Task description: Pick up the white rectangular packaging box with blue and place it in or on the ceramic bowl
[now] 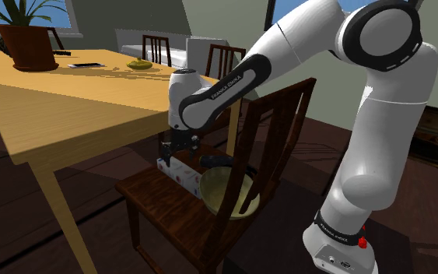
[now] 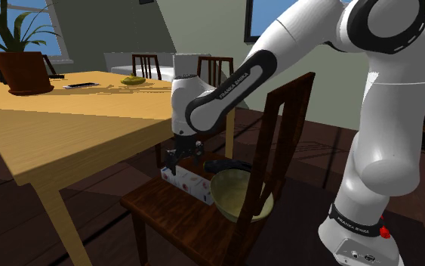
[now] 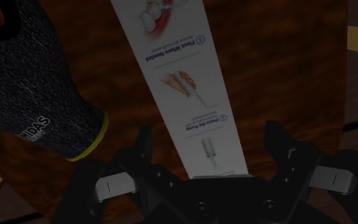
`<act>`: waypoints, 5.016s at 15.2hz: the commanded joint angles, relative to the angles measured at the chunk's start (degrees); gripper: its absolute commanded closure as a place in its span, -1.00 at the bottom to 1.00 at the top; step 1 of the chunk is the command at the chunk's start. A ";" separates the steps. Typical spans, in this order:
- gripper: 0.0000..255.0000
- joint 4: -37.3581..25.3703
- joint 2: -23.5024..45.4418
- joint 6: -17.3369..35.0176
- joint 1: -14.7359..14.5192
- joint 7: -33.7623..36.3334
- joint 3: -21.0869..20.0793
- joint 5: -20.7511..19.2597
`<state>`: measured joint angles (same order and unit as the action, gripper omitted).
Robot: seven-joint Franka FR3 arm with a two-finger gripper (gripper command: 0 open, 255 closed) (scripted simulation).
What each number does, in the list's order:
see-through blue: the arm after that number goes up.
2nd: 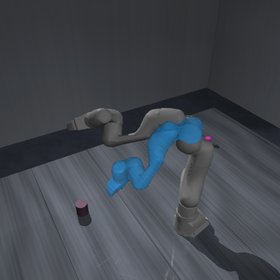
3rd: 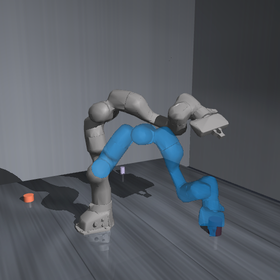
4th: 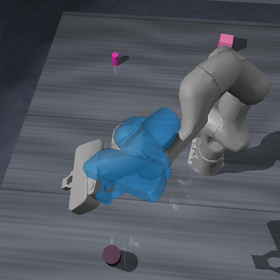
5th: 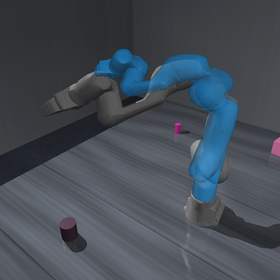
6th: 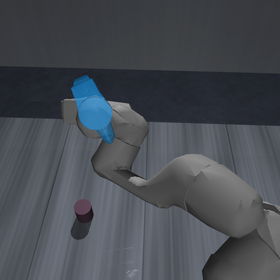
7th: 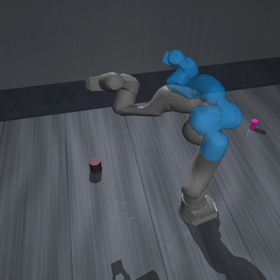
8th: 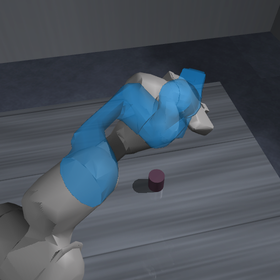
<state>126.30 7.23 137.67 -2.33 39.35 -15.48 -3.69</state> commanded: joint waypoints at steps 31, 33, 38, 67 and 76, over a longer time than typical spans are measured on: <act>-1.00 4.03 2.40 1.94 0.61 0.03 -1.51 -0.71; -1.00 4.03 2.40 1.94 0.61 0.03 -1.51 -0.71; 1.00 4.04 2.38 1.94 0.61 0.02 -1.51 -0.70; 1.00 -2.60 -8.56 -15.08 1.21 -3.41 -2.03 4.11; 1.00 -6.97 -11.11 -21.90 1.30 -4.03 -1.84 4.92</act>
<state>120.20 -3.69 116.74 -1.02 35.29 -17.31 1.19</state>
